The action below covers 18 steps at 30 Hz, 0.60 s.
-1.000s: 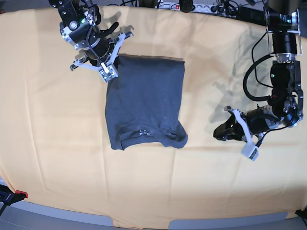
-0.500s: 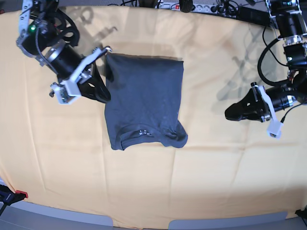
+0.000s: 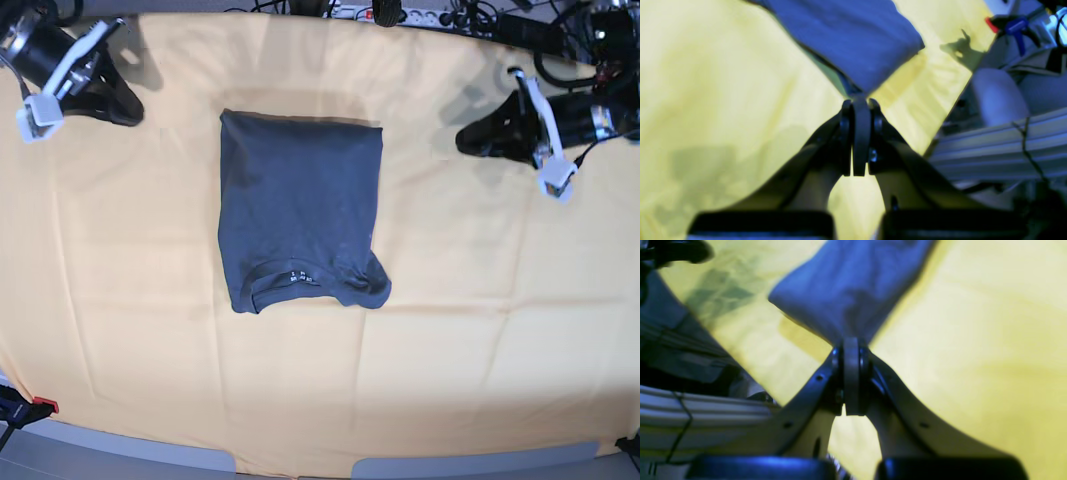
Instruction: Fold the T-shirt properly
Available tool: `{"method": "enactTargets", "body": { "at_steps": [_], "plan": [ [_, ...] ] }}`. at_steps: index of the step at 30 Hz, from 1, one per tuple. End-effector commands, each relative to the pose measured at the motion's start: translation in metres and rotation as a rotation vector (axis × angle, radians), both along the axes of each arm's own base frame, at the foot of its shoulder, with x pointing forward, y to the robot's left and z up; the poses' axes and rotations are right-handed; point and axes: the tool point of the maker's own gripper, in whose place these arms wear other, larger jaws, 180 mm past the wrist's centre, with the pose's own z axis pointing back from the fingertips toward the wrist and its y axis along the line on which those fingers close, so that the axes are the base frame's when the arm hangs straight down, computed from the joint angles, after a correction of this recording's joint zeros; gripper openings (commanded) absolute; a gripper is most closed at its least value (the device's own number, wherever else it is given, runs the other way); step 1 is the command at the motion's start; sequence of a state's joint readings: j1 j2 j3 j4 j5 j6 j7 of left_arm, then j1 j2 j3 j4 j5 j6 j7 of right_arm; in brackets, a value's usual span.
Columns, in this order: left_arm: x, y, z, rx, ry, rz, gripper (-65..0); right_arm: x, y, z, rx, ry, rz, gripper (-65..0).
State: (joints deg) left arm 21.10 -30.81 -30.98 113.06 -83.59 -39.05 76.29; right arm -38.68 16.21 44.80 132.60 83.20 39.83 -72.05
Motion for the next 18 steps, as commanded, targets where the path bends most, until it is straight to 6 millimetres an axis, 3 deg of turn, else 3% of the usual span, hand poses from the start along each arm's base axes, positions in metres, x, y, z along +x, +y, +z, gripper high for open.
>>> {"method": "enactTargets", "body": {
  "at_steps": [1, 7, 18],
  "plan": [
    [-0.007, 0.0, 0.009, 0.008, -0.017, -0.015, -65.0, -0.004, -0.002, 0.007, 0.005, -0.014, -0.001, -65.0],
    [-0.07, -0.009, 0.007, 0.087, 0.092, -0.05, -65.0, -0.05, -0.024, -0.014, -0.072, 0.184, -0.052, -65.0],
    [-0.182, 0.012, -0.006, 0.225, 0.457, -0.048, -65.0, -0.161, -0.027, -0.039, -0.121, 0.634, -0.007, -65.0]
  ]
}}
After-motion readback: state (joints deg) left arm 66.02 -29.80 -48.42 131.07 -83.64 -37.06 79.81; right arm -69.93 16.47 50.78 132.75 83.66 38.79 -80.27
